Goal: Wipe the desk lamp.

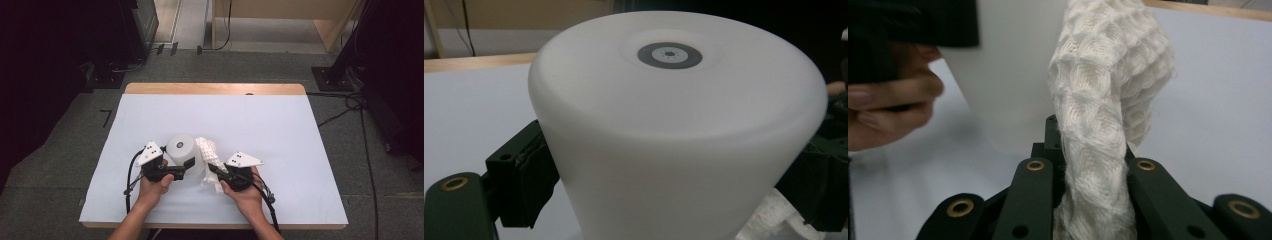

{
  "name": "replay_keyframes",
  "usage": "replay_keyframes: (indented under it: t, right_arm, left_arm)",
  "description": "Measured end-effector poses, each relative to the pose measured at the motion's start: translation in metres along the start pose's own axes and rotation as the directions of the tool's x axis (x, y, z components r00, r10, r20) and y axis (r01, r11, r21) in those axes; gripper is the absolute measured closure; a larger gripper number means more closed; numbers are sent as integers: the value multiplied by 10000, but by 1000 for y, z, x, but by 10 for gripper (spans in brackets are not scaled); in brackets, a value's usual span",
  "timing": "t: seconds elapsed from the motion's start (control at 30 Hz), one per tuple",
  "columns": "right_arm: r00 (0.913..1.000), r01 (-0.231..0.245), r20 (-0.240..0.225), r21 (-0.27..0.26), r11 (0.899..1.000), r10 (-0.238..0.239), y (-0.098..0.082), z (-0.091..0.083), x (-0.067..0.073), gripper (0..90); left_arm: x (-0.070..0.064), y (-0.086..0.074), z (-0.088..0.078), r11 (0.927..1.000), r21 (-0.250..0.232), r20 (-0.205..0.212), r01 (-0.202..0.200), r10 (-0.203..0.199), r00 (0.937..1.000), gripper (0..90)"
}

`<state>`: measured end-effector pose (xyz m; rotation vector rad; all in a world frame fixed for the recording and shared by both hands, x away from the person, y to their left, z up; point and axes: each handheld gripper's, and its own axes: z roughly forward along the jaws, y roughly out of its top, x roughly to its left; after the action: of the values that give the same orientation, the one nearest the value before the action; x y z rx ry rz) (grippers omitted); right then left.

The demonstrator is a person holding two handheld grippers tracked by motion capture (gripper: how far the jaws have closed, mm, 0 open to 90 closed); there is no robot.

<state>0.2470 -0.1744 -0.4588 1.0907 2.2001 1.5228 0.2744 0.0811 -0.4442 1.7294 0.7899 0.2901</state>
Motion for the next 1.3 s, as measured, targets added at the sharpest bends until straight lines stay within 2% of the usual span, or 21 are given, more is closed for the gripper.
replay_keyframes:
  t: [0.1, 0.23, 0.4, 0.5, 0.57, 0.7, 0.8, 0.9, 1.03, 1.07, 1.13, 1.3]
  right_arm:
    - [9999, 89, -74, -159, 9998, -90, 4, -3, 3, 800]
    - [9989, -285, -396, -552, 9981, 263, 10, -11, -2, 801]
    - [9991, -177, -394, -1013, 9947, 138, 20, -21, 0, 801]
    - [9991, -108, -413, -1076, 9941, 64, 21, -22, 1, 801]
    - [9988, -203, -458, -966, 9951, 159, 19, -20, 0, 801]
    - [9985, -321, -456, -189, 9993, 312, 7, -5, -1, 800]
    - [9984, -243, -499, 273, 9993, 256, 0, 4, 0, 800]
    - [9984, -235, -499, 346, 9991, 252, -2, 7, 1, 800]
    - [9991, -234, -361, 60, 9997, 236, 3, 0, 0, 801]
    - [9991, -265, -320, -52, 9996, 263, 4, -2, -1, 800]
    - [9994, -297, -206, -278, 9992, 292, 7, -8, -3, 800]
    - [9995, -302, -114, -883, 9956, 293, 17, -21, -5, 800]
  left_arm:
    - [-4, -1, 4, 9998, 189, 235, -119, 115, 9997, 88]
    - [-6, -3, 8, 9989, 443, 573, -153, 128, 9983, 88]
    - [-9, -4, 12, 9977, 625, 624, -268, 229, 9978, 88]
    - [-10, -3, 11, 9982, 534, 638, -258, 224, 9977, 88]
    - [-8, -2, 9, 9986, 469, 561, -245, 219, 9982, 88]
    - [0, 3, 2, 9998, 163, 385, 68, -74, 9992, 88]
    - [3, 6, -3, 9999, 24, 313, 117, -118, 9994, 89]
    - [3, 7, -3, 9999, -5, 324, 145, -144, 9994, 89]
    - [-2, 4, 3, 9996, 273, 434, -44, 32, 9991, 89]
    - [-6, 2, 8, 9983, 488, 466, -308, 285, 9985, 89]
    - [-10, 0, 12, 9962, 660, 532, -561, 526, 9972, 89]
    - [-15, -1, 15, 9942, 771, 672, -747, 696, 9953, 89]
